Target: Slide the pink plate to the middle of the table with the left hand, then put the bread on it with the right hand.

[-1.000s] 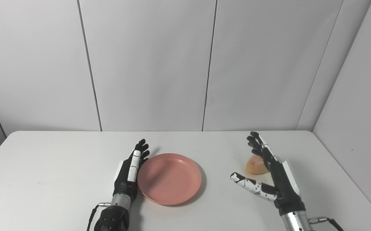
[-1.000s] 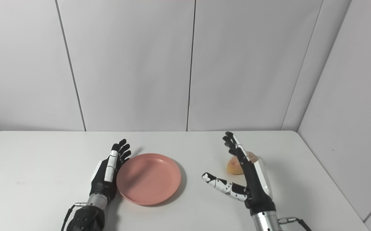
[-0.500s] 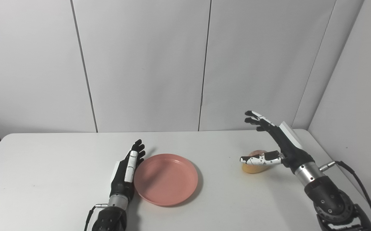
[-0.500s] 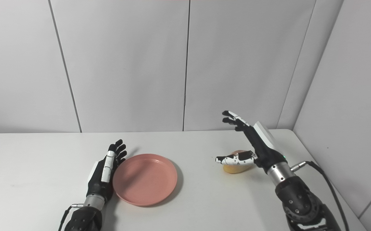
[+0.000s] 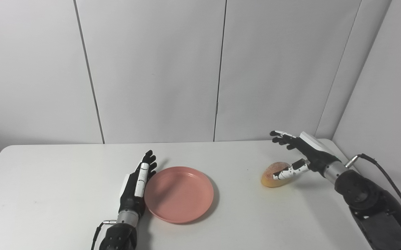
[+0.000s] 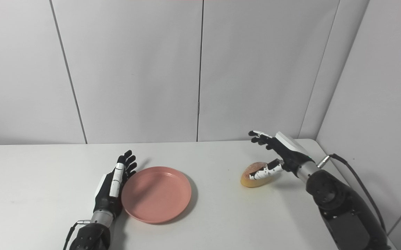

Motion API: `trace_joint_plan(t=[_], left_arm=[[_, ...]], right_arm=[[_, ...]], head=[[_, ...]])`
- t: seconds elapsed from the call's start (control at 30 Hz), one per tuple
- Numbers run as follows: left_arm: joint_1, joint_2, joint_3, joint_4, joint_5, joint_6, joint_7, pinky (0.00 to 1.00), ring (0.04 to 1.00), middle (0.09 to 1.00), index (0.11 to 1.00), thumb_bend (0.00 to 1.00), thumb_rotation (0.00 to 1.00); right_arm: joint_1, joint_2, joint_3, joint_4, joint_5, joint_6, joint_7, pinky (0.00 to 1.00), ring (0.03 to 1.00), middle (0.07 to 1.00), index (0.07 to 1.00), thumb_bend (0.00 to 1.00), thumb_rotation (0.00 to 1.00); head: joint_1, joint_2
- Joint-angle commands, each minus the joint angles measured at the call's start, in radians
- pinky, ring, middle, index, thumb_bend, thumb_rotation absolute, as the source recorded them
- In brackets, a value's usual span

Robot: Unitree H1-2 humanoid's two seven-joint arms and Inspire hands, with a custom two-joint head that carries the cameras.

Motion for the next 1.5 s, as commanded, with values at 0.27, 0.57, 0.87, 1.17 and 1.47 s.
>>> trace_joint_plan(t=[0.27,0.57,0.87,1.17,1.47], left_arm=[[-0.009,-0.008,0.005,-0.006,-0.012,-0.019,-0.019,0.94,0.945,0.949,0.92,0.8,1.0],[-0.005,-0.008,0.005,-0.017,-0.013,-0.01,-0.023,0.94,0.946,0.952,0.922,0.81,1.0],[0.007,-0.015,-0.001,-0.041,-0.007,0.0,-0.015,0.95,0.949,0.95,0.912,0.81,1.0],[0.027,-0.026,-0.001,-0.079,0.0,0.022,0.0,0.95,0.937,0.938,0.91,0.78,1.0],[0.04,-0.031,0.001,-0.104,-0.003,0.043,-0.002,0.95,0.936,0.935,0.907,0.77,1.0]], right_arm=[[-0.107,-0.071,0.062,0.097,-0.023,-0.111,0.043,0.8,0.918,0.928,0.899,0.88,0.15],[-0.125,-0.084,0.126,0.126,-0.103,-0.111,0.06,0.81,0.929,0.92,0.902,0.89,0.11],[-0.128,-0.084,0.176,0.15,-0.184,-0.118,0.049,0.91,0.946,0.923,0.905,0.88,0.12],[-0.124,-0.07,0.22,0.226,-0.272,-0.268,-0.072,0.88,0.833,0.792,0.79,0.75,0.01],[-0.127,-0.047,0.23,0.29,-0.339,-0.364,-0.23,0.29,0.416,0.52,0.519,0.52,0.0]], head=[[0.002,0.005],[0.004,0.012],[0.006,0.02],[0.01,0.024],[0.011,0.027]])
